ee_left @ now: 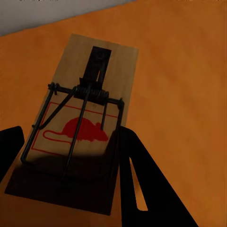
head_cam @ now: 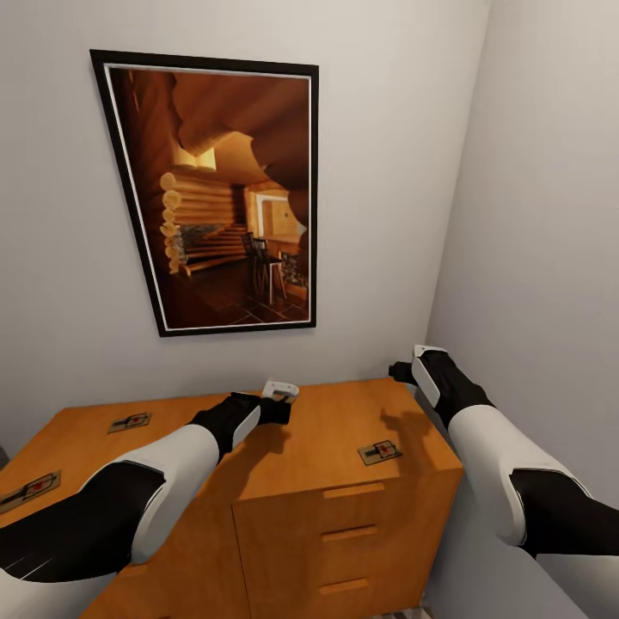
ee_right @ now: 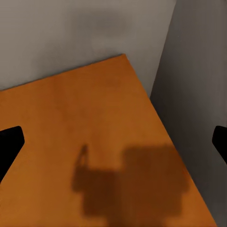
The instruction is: Take the four mousetraps from the cabinet in the bathroom and place them on the bathroom floor. Make sure all four end up on the same floor surface, and ensure that at least two of them are either under or directly next to the same bathroom sink.
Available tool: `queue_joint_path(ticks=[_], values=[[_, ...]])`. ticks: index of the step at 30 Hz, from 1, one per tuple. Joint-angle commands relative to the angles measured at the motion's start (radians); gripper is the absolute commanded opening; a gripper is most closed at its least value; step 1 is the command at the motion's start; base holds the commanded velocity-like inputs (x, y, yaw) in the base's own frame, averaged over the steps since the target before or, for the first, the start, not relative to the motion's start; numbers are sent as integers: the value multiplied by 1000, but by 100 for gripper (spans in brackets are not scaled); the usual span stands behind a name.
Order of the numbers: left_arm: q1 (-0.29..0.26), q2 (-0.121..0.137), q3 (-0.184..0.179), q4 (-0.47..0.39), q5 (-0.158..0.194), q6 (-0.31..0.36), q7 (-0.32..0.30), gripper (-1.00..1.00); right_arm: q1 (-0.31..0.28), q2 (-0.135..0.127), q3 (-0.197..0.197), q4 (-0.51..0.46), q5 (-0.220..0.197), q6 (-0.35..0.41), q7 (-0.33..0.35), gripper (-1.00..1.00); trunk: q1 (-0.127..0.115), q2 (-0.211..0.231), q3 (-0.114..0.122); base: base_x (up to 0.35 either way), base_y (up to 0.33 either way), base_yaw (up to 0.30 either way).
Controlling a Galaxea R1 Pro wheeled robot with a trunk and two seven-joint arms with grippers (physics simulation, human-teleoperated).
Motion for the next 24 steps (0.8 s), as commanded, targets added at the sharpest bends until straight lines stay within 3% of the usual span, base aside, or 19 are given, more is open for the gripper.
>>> queue_joint_path(ticks=[1,7,11,13,16,20,24], values=[[-1,0,-6,-2,8,5,0,-100,-1,0,-2,-1,-11,3,-7,100,0,-1,-2,0,0,0],[0,0,-4,-42,8,5,-1,-100,-1,0,-2,0,-13,2,-9,100,0,-1,-2,0,0,0],[0,0,-4,-52,8,5,-36,-100,-1,0,-2,2,-14,1,-9,100,0,-1,-2,0,0,0],[1,0,-4,-54,7,5,-86,-100,0,0,-2,2,-12,1,-9,100,0,-1,-2,0,0,0],[1,0,-6,-61,6,5,-208,-100,0,0,-2,2,2,0,-9,100,0,-1,-2,0,0,0],[1,0,-8,-134,3,14,-373,-100,-1,0,-2,2,20,0,-9,100,0,-1,-2,0,0,0],[1,0,-9,-178,4,17,-473,-100,-1,0,-3,2,24,0,-9,100,0,-1,-2,0,0,0]])
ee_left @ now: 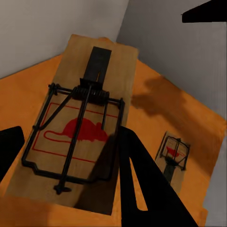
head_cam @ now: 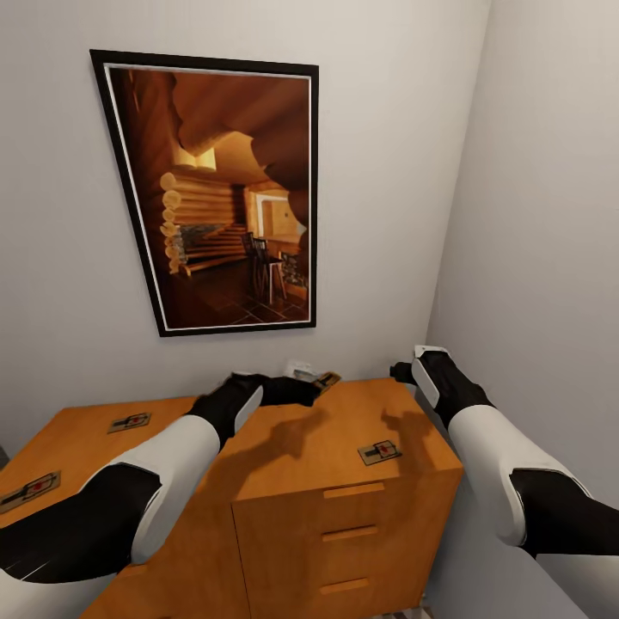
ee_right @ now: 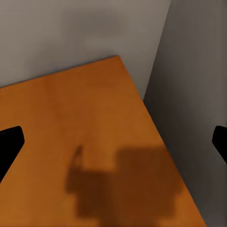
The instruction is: Take the four mousetraps from the cabinet in the bathroom and place them on the bathroom floor. Make sure all four end up on the same floor surface, and ensure that at least two of them are either under or directly next to the same bathroom sink.
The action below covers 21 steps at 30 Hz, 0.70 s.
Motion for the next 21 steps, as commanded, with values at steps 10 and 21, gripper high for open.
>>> queue_joint_path(ticks=[10,21], values=[[1,40,-4,-22,2,12,-118,-100,0,0,-2,-1,-10,3,-7,100,0,-1,-2,0,0,0],[1,160,-3,-36,7,24,-255,-100,0,-1,-3,1,-11,2,-7,100,0,-1,-2,0,0,0]])
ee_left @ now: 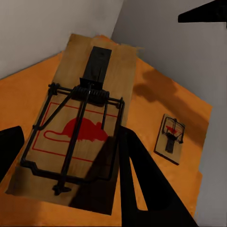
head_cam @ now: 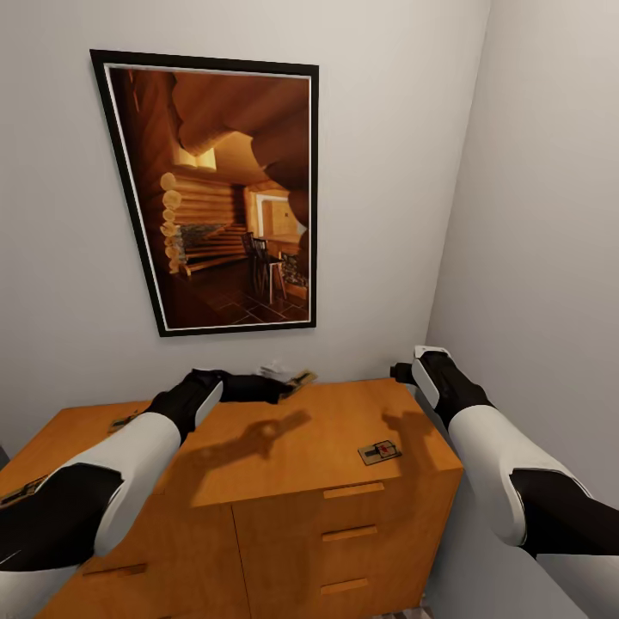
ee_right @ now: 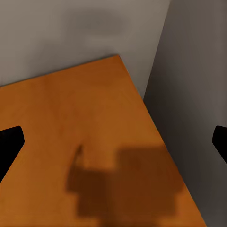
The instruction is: Take the four mousetraps from the cabinet in the bathroom and place them on the bathroom floor. Make sure all four end up on the same floor surface, and ensure that at least two of them are either under or directly next to the same bathroom sink.
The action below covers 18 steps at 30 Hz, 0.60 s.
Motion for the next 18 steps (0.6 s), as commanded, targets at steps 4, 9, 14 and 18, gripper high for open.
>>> queue_joint_path(ticks=[4,9,14,18], values=[[2,49,-3,-1,8,8,-22,-100,-1,0,-2,2,-11,3,-6,100,0,-1,-2,0,0,0],[13,46,-5,-2,9,8,-27,-100,-1,0,-3,13,-12,1,-6,100,0,-1,-2,0,0,0],[30,22,-6,-2,9,9,-29,-100,-1,0,-3,40,-13,-2,1,100,0,-1,-2,0,0,0],[34,14,-6,-3,9,13,-29,-100,-1,1,-4,58,-14,-3,6,100,0,-1,-2,0,0,0]])
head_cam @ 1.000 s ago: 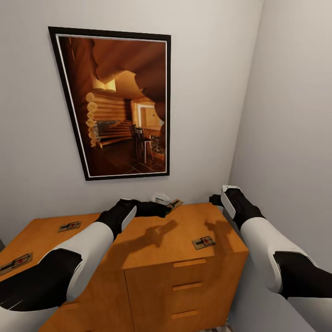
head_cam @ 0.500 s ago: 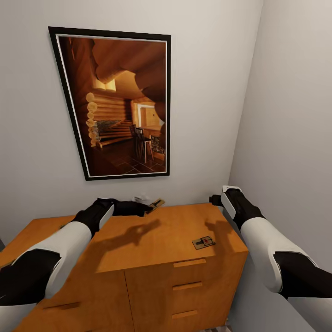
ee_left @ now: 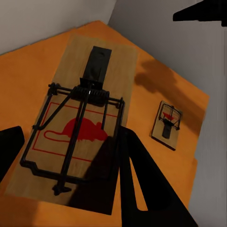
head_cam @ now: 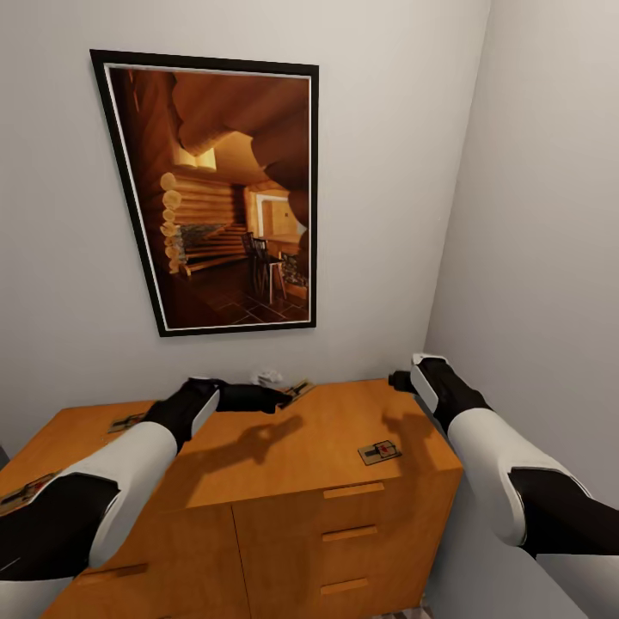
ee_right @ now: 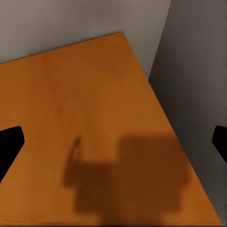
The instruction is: Take the four mousetraps from the cabinet in the bathroom and place them on the bathroom floor. Make sure all four end up on the same floor surface, and ensure that at least two of them are either under or directly next to the same bathroom sink.
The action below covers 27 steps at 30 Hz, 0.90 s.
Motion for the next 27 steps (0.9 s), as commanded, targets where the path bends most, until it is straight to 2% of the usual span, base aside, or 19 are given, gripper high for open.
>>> queue_joint_path(ticks=[1,8,15,18,21,23,27], values=[[0,-1,-4,0,7,16,-1,-100,-1,0,-2,6,-10,-2,-6,100,0,-1,-2,0,0,0],[0,-11,-2,-3,8,88,0,-100,-1,2,0,42,-9,-76,-4,100,0,-1,-2,0,0,0],[0,-27,-6,-5,1,92,0,-100,-1,2,0,48,-8,-90,-4,100,0,-1,-2,0,0,0],[0,-26,-9,-12,0,91,-1,-100,-1,2,0,48,-8,-90,-4,100,0,-1,-2,0,0,0],[0,-18,-10,-58,-1,92,-5,-100,-1,2,0,49,-8,-91,-4,100,0,-1,-2,0,0,0],[0,-13,-12,-94,-1,94,-17,-100,-1,2,0,49,-8,-91,-4,100,0,-1,-2,0,0,0],[0,-9,-25,-151,-1,98,-88,-100,-1,2,0,50,-8,-91,-4,100,0,-1,-2,0,0,0]])
